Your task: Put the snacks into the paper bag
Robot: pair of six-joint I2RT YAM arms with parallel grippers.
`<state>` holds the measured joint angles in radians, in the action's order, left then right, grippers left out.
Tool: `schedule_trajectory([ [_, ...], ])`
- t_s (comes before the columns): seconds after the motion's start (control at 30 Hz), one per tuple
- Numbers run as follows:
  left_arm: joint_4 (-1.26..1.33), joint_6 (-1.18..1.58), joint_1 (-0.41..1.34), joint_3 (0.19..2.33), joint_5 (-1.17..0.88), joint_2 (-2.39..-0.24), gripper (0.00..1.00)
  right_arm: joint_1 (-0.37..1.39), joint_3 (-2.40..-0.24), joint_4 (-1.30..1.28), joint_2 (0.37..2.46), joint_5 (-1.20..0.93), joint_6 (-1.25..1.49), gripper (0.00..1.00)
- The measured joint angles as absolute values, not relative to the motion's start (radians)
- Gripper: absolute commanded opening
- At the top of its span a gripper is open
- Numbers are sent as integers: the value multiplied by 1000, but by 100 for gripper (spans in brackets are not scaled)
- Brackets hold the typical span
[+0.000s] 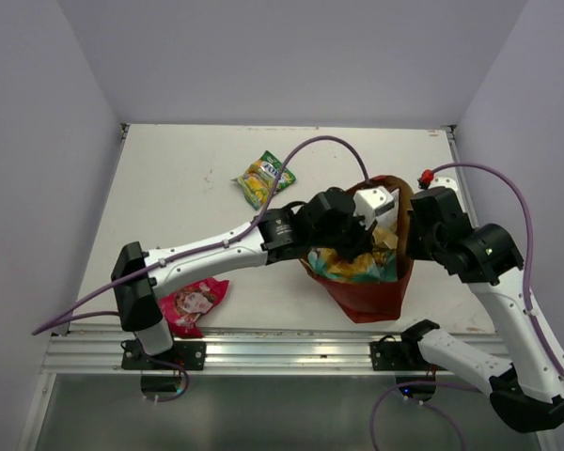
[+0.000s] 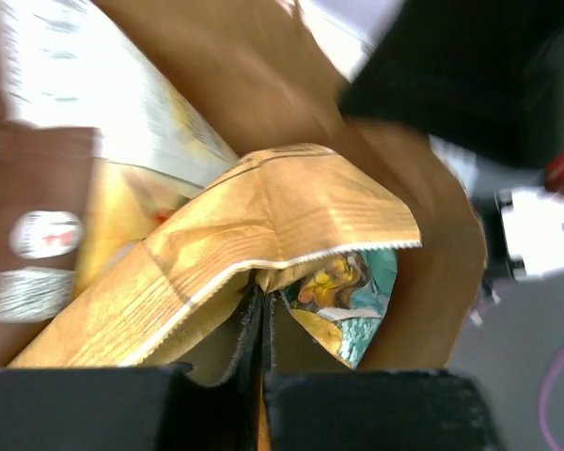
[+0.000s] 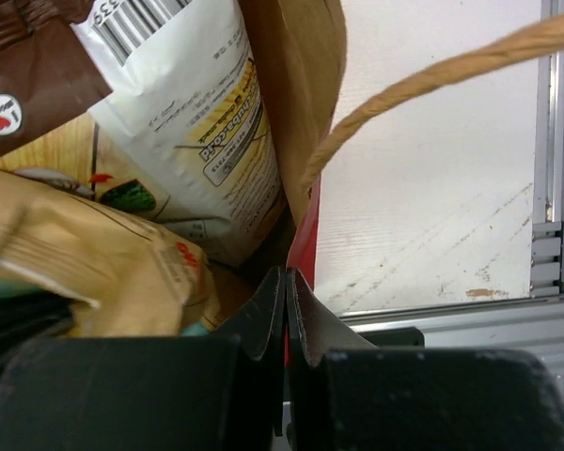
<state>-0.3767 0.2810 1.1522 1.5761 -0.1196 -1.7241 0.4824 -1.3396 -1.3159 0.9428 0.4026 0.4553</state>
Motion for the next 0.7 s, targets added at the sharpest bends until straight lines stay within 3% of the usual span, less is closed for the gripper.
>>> schedule_trajectory([
  [0.07,-392,275,1153,1625,-43,-1708,25,482,-1340,-1316,939,405,455,0],
  [0.1,-397,274,1153,1654,16,-1700,48,482,-1340,-1316,938,406,455,0],
  [0.13,-400,273,1153,1679,76,-1689,61,482,-1340,-1316,937,406,455,0],
  [0.2,-408,301,1151,1710,221,-1657,82,482,-1340,-1316,936,406,455,0],
  [0.23,-424,328,1150,1716,308,-1637,87,482,-1340,-1316,935,406,455,0],
  [0.33,-527,471,1126,1696,528,-1559,100,482,-1340,-1317,933,405,455,0],
  [0.53,-741,798,993,1364,744,-1347,100,482,-1336,-1312,931,403,451,0],
  [0.7,-1005,1175,984,1125,772,-1280,100,482,-1324,-1300,920,397,447,0],
])
